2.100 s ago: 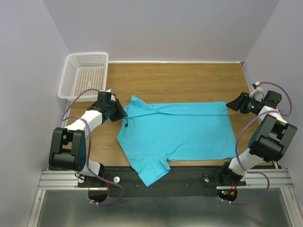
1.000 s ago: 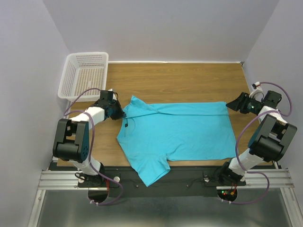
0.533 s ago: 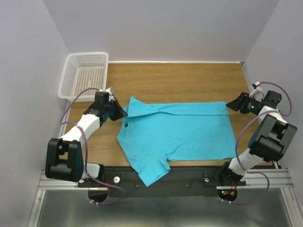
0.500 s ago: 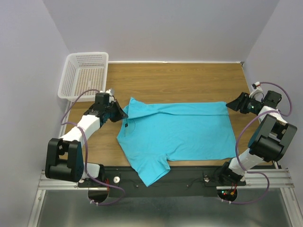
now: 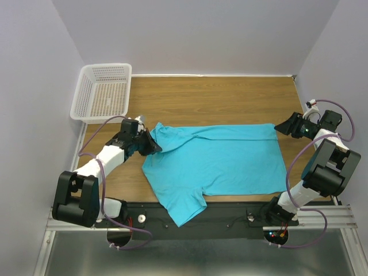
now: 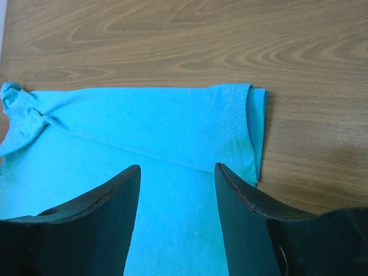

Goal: Fold and stack the t-shirts
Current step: Fold the tshirt

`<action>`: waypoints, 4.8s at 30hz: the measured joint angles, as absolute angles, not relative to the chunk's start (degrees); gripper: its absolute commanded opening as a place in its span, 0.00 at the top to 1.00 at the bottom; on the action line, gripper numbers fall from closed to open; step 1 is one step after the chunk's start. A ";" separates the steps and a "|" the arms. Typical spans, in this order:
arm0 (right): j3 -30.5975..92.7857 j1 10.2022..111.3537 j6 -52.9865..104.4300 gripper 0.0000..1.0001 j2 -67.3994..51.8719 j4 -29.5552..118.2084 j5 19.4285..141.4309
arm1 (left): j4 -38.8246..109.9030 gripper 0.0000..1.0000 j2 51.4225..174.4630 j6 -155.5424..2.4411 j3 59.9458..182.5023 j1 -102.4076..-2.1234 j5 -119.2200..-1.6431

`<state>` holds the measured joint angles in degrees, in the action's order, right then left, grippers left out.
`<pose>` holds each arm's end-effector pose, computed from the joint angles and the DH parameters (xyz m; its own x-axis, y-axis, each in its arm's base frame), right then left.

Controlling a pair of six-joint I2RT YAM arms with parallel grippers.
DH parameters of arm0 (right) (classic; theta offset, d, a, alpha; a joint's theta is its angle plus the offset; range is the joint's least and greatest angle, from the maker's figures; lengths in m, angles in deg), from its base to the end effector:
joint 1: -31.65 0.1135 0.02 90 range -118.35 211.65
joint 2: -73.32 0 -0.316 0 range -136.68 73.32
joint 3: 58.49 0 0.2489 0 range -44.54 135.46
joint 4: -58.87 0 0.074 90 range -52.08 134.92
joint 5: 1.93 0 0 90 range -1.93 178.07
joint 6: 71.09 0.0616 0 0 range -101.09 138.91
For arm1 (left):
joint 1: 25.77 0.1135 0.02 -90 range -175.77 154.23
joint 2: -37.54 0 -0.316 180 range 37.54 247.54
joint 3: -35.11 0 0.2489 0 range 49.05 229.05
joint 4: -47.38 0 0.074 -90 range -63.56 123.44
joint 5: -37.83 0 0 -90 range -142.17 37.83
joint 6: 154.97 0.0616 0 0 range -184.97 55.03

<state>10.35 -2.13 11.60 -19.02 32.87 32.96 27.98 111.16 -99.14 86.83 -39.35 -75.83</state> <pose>0.3041 -0.1427 0.2469 -0.6110 0.3212 -0.7235 -0.2041 0.8191 0.5360 0.2467 -0.0850 0.2378 -0.8162 -0.3321 -0.4728 0.0601 0.7651 -0.6411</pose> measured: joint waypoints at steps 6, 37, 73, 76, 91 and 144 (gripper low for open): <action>10.35 -2.13 11.60 0.40 -19.02 32.87 32.96 | 28.51 1.00 111.16 -100.70 86.20 -41.73 -76.05; 10.35 -2.13 11.60 0.40 -19.04 32.85 32.96 | 31.06 1.00 109.81 -105.35 85.06 -49.03 -77.10; 10.35 -2.13 11.18 0.40 -19.04 32.43 32.52 | 37.38 0.39 130.35 -96.04 103.88 -35.15 -70.65; 10.35 -2.13 11.16 0.40 -19.04 32.39 32.50 | 37.10 0.42 133.28 -95.80 106.22 -35.15 -71.04; 10.35 -2.13 11.16 0.40 -19.08 32.28 32.52 | 36.20 0.57 139.53 -95.84 107.93 -35.13 -70.98; 19.34 5.96 8.54 0.71 -33.01 26.84 56.56 | 37.14 1.00 140.84 -96.17 109.11 -35.13 -73.16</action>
<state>19.34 5.96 8.54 -33.01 26.84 56.56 37.14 140.84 -96.17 109.11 -35.13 -73.16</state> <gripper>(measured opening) 0.324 0.123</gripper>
